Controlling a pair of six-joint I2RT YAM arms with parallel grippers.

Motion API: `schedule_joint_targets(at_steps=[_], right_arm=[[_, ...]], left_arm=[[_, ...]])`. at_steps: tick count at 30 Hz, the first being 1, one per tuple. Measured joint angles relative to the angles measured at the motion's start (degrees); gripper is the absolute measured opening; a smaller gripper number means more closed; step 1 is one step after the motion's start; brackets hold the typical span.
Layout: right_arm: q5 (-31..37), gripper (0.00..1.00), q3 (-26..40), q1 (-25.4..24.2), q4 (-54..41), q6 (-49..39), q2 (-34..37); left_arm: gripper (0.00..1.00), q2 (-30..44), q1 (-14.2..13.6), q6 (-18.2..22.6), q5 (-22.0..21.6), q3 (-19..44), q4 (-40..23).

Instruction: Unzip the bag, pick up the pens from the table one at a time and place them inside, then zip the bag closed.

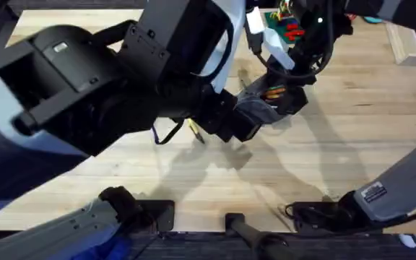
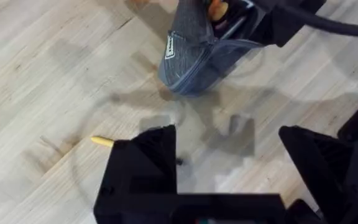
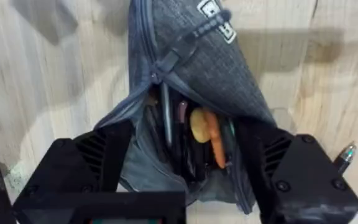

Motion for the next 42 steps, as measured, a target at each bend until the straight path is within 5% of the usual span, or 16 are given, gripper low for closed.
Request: schedule_joint_targets(at_steps=[26,42], right_arm=[[0.1,0.998,0.2,0.0,-0.3,4.5,-0.3],[-0.6,0.997,4.4,-3.1,-6.7,10.4,-7.8]], left_arm=[[0.995,0.0,0.0,0.0,0.0,0.0,0.0],[0.995,0.0,0.0,0.0,0.0,0.0,0.0]])
